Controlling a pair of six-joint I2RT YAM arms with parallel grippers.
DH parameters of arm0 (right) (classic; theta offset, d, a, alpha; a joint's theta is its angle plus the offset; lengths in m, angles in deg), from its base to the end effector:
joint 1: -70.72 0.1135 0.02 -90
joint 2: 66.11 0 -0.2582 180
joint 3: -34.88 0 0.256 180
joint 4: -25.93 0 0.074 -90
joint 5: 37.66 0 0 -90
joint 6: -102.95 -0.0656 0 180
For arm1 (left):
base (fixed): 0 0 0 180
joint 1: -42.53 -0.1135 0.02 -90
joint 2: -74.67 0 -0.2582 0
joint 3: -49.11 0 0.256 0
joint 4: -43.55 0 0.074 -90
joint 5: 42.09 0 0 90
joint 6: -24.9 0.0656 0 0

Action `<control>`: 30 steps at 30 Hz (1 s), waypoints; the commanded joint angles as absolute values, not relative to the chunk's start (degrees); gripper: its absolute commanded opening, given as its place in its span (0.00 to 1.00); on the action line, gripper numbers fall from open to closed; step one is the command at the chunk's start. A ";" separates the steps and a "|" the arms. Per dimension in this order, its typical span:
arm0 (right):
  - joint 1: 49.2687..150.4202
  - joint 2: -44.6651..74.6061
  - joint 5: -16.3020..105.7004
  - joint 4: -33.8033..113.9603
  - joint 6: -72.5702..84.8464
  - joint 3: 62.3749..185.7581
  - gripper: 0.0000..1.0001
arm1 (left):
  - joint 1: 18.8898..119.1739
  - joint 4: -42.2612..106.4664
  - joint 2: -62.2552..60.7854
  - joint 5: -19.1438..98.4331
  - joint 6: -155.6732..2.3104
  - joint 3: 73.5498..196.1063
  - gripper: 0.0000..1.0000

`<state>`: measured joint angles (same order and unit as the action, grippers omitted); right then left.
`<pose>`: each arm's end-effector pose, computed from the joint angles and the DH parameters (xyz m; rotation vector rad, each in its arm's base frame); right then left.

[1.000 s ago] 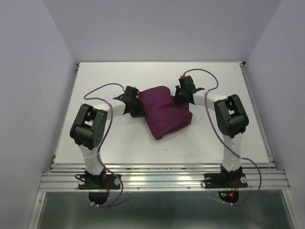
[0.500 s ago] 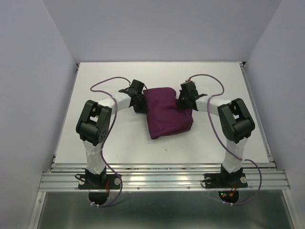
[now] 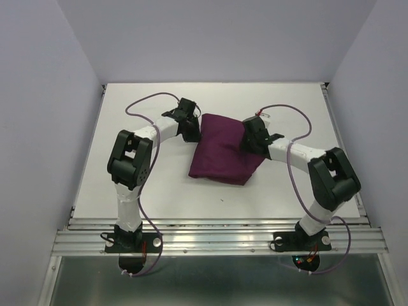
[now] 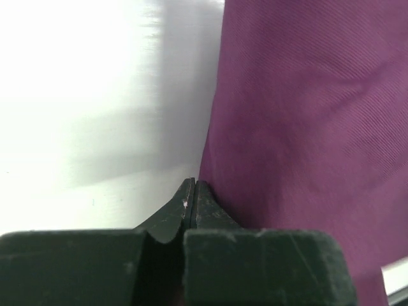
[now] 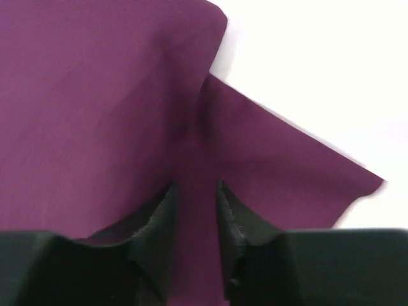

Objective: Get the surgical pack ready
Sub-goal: Pack the surgical kit at the center of the board.

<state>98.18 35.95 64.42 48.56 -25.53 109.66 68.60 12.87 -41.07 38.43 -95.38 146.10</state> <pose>0.3528 0.1679 0.1430 0.3270 2.4116 0.2670 0.4127 -0.2140 0.1584 -0.0154 2.5229 -0.6244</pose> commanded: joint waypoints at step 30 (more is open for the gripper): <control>88.21 27.49 65.70 47.66 -22.03 94.92 0.63 | 64.59 18.66 -29.39 31.91 -93.58 129.90 0.00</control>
